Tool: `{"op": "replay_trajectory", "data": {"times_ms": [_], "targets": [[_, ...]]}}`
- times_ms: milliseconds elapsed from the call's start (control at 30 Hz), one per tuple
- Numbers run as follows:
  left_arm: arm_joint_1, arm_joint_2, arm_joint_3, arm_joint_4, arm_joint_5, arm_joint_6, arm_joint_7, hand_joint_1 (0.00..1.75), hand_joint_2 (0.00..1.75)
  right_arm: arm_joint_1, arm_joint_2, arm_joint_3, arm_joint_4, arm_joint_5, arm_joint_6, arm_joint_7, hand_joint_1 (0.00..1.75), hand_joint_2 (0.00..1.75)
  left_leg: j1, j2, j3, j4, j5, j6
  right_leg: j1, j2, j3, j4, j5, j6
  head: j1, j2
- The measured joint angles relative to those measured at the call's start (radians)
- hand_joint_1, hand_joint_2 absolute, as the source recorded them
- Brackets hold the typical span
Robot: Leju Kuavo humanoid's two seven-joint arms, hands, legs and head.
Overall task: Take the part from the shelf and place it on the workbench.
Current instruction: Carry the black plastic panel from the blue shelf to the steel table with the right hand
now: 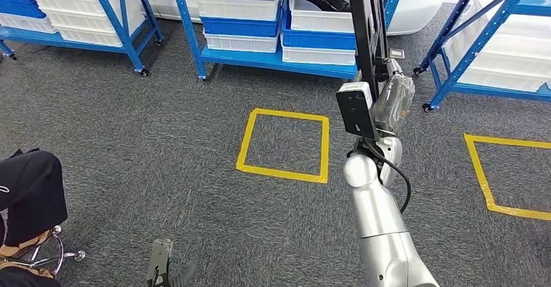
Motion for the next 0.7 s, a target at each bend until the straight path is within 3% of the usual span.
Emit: {"op": "replay_trajectory", "data": {"times_ms": [100,133,167,200,267,300,333,467,533,600,633,667,700], "targets": [[0.003,0.000,0.000,0.000,0.000,-0.001,0.000,0.00,1.75,0.005,-0.001,-0.001,-0.001,0.000,0.000,0.000,1.75,1.75,0.004,-0.007,0.001,-0.007,0.006,0.002,-0.009,0.001,-0.083,0.183,-0.087,-0.003,0.006,0.000],[0.005,0.000,0.000,0.000,0.000,-0.001,0.000,0.00,1.75,0.010,-0.002,-0.001,-0.001,0.000,0.000,0.000,1.75,1.75,0.004,-0.011,-0.001,-0.007,0.008,0.000,-0.014,0.001,-0.105,0.233,-0.104,0.001,0.006,0.000],[0.008,0.000,0.000,0.000,0.000,-0.001,0.000,0.00,1.75,0.015,-0.002,-0.002,-0.001,0.000,0.000,0.000,1.75,1.75,0.006,-0.017,-0.004,-0.006,0.010,-0.003,-0.019,0.001,-0.110,0.246,-0.105,0.009,0.006,0.000],[0.009,0.000,0.000,0.000,0.000,-0.001,0.000,0.00,1.75,0.017,-0.002,-0.002,-0.002,0.000,0.000,0.000,1.75,1.75,0.009,-0.023,-0.008,-0.003,0.012,-0.007,-0.024,0.001,-0.092,0.216,-0.091,0.021,0.006,0.000],[0.011,0.001,0.000,0.000,0.000,-0.002,0.000,0.00,1.75,0.018,-0.003,-0.003,-0.002,0.000,0.000,0.000,1.75,1.75,0.015,-0.036,-0.019,0.008,0.016,-0.021,-0.035,0.014,-0.021,0.083,-0.045,0.046,0.008,0.000],[0.011,0.001,0.001,0.000,0.000,-0.002,0.000,0.00,1.75,0.018,-0.002,-0.003,-0.002,0.000,0.000,0.000,1.75,1.75,0.015,-0.042,-0.025,0.017,0.017,-0.029,-0.038,0.022,0.007,0.030,-0.027,0.049,0.009,0.000],[0.011,0.002,0.001,-0.001,0.000,-0.003,0.000,0.00,1.75,0.019,-0.002,-0.003,-0.003,0.000,0.000,0.001,1.75,1.75,0.015,-0.048,-0.030,0.022,0.018,-0.038,-0.039,0.027,0.021,0.002,-0.017,0.045,0.009,0.000],[0.017,0.004,0.001,-0.001,0.000,-0.003,0.000,0.00,1.75,0.021,0.003,-0.007,-0.006,0.000,-0.001,0.002,1.75,1.75,0.020,-0.049,-0.043,0.028,0.022,-0.060,-0.030,0.014,0.013,0.008,0.001,0.005,0.001,0.000],[0.018,0.004,0.001,-0.001,0.000,-0.003,0.000,0.00,1.75,0.022,0.005,-0.008,-0.011,0.002,-0.001,0.004,1.75,1.75,0.023,-0.026,-0.075,0.104,-0.033,-0.064,-0.028,0.003,0.008,0.007,0.011,-0.010,-0.006,0.000],[0.018,0.004,0.001,-0.001,0.000,-0.002,0.000,0.00,1.75,0.025,0.006,-0.011,-0.017,0.005,-0.002,0.006,1.75,1.75,0.021,-0.007,-0.129,0.250,-0.118,-0.065,-0.020,-0.010,0.002,0.007,0.016,-0.017,-0.011,0.000],[0.019,0.004,0.001,-0.001,0.000,-0.002,0.000,0.00,1.75,0.027,0.005,-0.012,-0.019,0.007,-0.002,0.007,1.75,1.75,0.021,-0.004,-0.148,0.310,-0.145,-0.065,-0.016,-0.017,-0.001,0.008,0.017,-0.019,-0.012,0.000],[0.019,0.004,0.001,-0.001,0.000,-0.001,0.000,0.00,1.75,0.030,0.005,-0.013,-0.020,0.008,-0.002,0.007,1.75,1.75,0.021,-0.002,-0.151,0.338,-0.157,-0.062,-0.012,-0.025,-0.003,0.008,0.018,-0.020,-0.012,0.000],[0.020,0.004,0.001,-0.001,0.000,-0.001,0.000,0.00,1.75,0.032,0.005,-0.015,-0.021,0.008,-0.002,0.007,1.75,1.75,0.019,0.000,-0.131,0.322,-0.151,-0.056,-0.008,-0.033,-0.004,0.008,0.018,-0.021,-0.013,0.000]]}}
